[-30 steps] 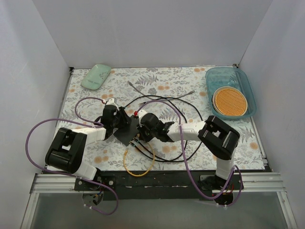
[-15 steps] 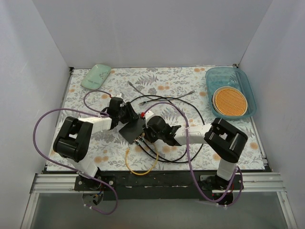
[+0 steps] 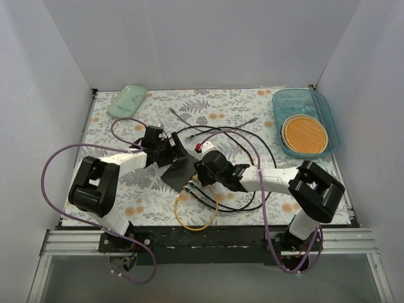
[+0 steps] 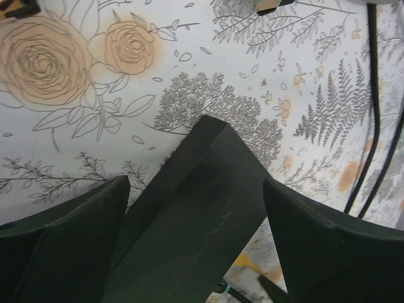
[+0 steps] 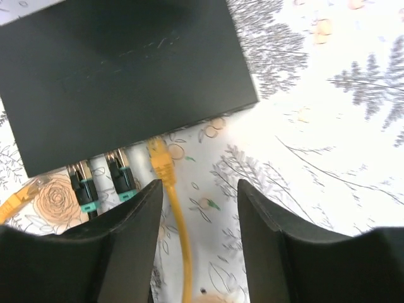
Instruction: Insert the plug into the switch port
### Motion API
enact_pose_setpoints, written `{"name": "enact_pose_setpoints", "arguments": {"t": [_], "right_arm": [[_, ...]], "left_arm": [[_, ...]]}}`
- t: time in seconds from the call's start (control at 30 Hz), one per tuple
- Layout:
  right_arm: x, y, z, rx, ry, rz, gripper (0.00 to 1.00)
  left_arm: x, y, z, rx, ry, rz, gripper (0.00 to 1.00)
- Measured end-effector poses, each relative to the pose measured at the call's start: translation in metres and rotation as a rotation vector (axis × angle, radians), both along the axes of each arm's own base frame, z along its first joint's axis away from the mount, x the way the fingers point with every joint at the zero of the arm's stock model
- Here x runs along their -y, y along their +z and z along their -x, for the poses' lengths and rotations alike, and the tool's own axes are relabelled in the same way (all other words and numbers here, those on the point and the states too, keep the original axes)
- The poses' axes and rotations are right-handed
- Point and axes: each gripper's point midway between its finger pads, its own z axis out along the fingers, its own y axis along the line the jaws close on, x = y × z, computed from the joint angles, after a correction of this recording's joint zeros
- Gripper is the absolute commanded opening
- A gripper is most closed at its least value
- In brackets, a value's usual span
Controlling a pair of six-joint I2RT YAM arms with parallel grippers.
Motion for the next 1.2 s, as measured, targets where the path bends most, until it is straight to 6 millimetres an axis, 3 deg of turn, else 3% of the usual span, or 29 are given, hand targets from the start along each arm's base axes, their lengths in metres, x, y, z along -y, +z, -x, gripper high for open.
{"name": "enact_pose_setpoints", "arguments": {"t": [0.3,0.47,0.53,0.63,0.73,0.8,0.93,1.1,1.2], "right_arm": [[0.024,0.057,0.006,0.077,-0.015,-0.091,0.8],[0.044,0.098,-0.01,0.136,-0.071,-0.181,0.84],[0.064,0.109,-0.022,0.147,-0.121,-0.219,0.85],[0.101,0.113,-0.04,0.15,-0.213,-0.253,0.85],[0.135,0.11,-0.051,0.151,-0.299,-0.257,0.86],[0.146,0.108,-0.053,0.144,-0.32,-0.252,0.86],[0.15,0.104,-0.05,0.12,-0.313,-0.25,0.86],[0.15,0.094,-0.045,0.092,-0.298,-0.245,0.86],[0.151,0.086,-0.04,0.072,-0.293,-0.235,0.85]], "left_arm": [[-0.017,0.012,-0.006,-0.003,0.006,-0.109,0.93],[-0.017,0.068,-0.062,0.149,0.025,-0.184,0.93],[-0.017,0.088,-0.085,0.205,0.038,-0.21,0.92],[-0.018,0.099,-0.109,0.24,0.053,-0.252,0.92],[-0.021,0.089,-0.124,0.225,0.061,-0.305,0.9],[-0.023,0.077,-0.132,0.2,0.063,-0.337,0.89],[-0.022,0.055,-0.161,0.152,0.075,-0.4,0.78],[-0.015,0.035,-0.218,0.132,0.106,-0.447,0.67],[-0.015,0.025,-0.241,0.123,0.121,-0.458,0.62]]}}
